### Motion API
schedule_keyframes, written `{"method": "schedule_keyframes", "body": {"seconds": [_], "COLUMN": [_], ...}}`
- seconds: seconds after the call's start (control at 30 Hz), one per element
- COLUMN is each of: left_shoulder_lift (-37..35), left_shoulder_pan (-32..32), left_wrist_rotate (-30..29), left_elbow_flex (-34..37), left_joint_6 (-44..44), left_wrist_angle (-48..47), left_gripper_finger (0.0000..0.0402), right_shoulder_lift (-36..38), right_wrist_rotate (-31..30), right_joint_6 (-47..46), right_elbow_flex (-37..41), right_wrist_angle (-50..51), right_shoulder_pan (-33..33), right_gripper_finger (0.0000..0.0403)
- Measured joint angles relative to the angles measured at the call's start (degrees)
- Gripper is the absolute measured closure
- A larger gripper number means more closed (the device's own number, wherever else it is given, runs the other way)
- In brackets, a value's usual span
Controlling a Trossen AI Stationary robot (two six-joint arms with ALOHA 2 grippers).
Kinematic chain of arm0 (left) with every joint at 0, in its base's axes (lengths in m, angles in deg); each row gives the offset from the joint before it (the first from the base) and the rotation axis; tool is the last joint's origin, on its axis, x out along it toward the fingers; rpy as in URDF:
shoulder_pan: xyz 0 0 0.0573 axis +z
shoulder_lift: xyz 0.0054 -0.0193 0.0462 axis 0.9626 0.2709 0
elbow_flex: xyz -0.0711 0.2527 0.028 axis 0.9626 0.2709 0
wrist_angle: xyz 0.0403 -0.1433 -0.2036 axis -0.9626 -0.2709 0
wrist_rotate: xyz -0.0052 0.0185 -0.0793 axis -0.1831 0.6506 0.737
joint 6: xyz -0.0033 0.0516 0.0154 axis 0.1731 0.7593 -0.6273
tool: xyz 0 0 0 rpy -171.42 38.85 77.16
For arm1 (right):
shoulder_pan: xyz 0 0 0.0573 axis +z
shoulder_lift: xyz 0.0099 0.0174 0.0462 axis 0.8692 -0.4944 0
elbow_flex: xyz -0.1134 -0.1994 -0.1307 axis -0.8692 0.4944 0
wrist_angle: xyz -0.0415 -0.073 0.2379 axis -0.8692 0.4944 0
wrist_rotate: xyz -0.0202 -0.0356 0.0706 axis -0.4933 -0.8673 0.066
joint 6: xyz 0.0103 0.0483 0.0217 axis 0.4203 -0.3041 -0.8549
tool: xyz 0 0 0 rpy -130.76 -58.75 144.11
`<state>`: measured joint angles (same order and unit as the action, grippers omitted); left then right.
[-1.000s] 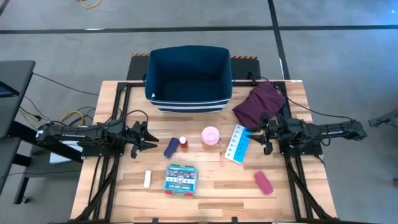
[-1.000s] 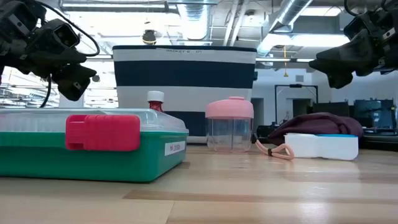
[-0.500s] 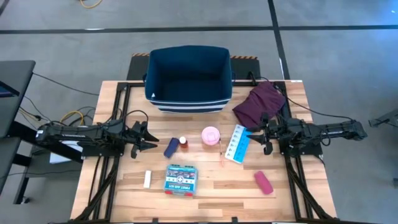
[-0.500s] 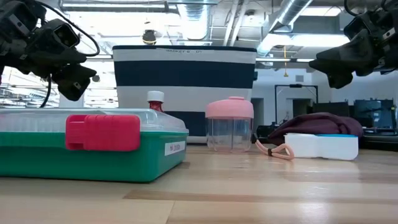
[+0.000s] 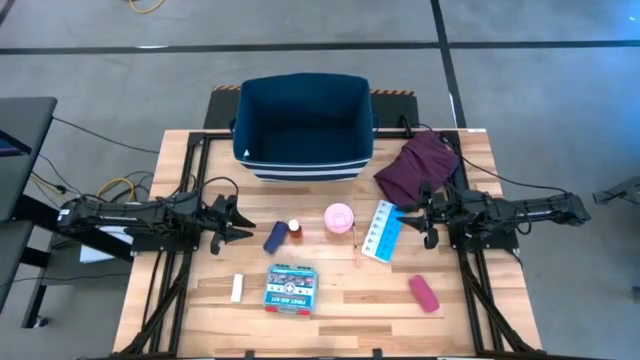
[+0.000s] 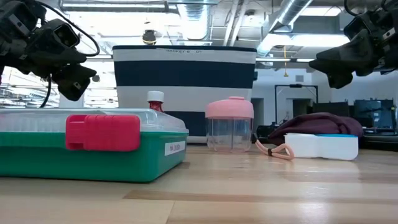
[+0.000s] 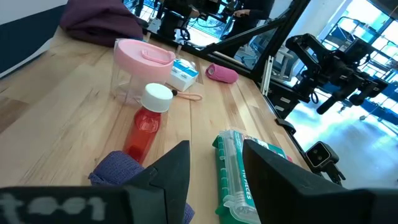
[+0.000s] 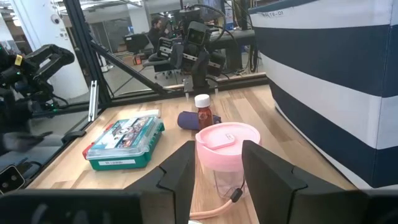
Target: Pick & place medical supplies in basket/bin
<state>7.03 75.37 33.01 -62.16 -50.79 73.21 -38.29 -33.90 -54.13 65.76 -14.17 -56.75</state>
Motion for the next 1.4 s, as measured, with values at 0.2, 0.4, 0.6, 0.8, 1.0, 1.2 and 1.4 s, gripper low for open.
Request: {"method": "schedule_keyframes", "body": {"seconds": [0.2, 0.4, 0.6, 0.8, 1.0, 1.2, 1.4], "left_shoulder_lift": [0.00, -0.02, 0.01, 0.01, -0.02, 0.00, -0.01], "left_shoulder_pan": [0.02, 0.00, 0.00, 0.00, -0.01, 0.00, -0.01], "left_wrist_rotate": [0.01, 0.02, 0.01, 0.01, 0.01, 0.01, -1.37], "left_elbow_flex": [-0.01, 0.00, -0.01, 0.00, 0.00, -0.01, -0.01], "left_joint_6": [0.00, 0.00, 0.00, 0.00, 0.00, 0.00, 0.00], "left_wrist_angle": [0.01, 0.00, 0.00, 0.02, 0.00, 0.02, 0.16], "left_gripper_finger": [0.0265, 0.0265, 0.0265, 0.0265, 0.0265, 0.0265, 0.0265], "right_shoulder_lift": [0.00, 0.02, 0.01, 0.00, 0.00, 0.01, 0.02], "right_wrist_rotate": [0.02, 0.00, 0.01, 0.00, 0.00, 0.02, 0.01], "right_joint_6": [0.00, 0.00, 0.00, 0.00, 0.00, 0.00, 0.00], "right_elbow_flex": [-0.01, -0.02, -0.02, -0.02, 0.00, -0.02, -0.01], "right_wrist_angle": [0.00, -0.02, 0.00, 0.00, 0.00, 0.00, 0.00], "right_shoulder_pan": [-0.01, 0.00, 0.00, 0.00, 0.00, 0.00, 0.00], "right_gripper_finger": [0.0278, 0.0278, 0.0278, 0.0278, 0.0278, 0.0278, 0.0278]}}
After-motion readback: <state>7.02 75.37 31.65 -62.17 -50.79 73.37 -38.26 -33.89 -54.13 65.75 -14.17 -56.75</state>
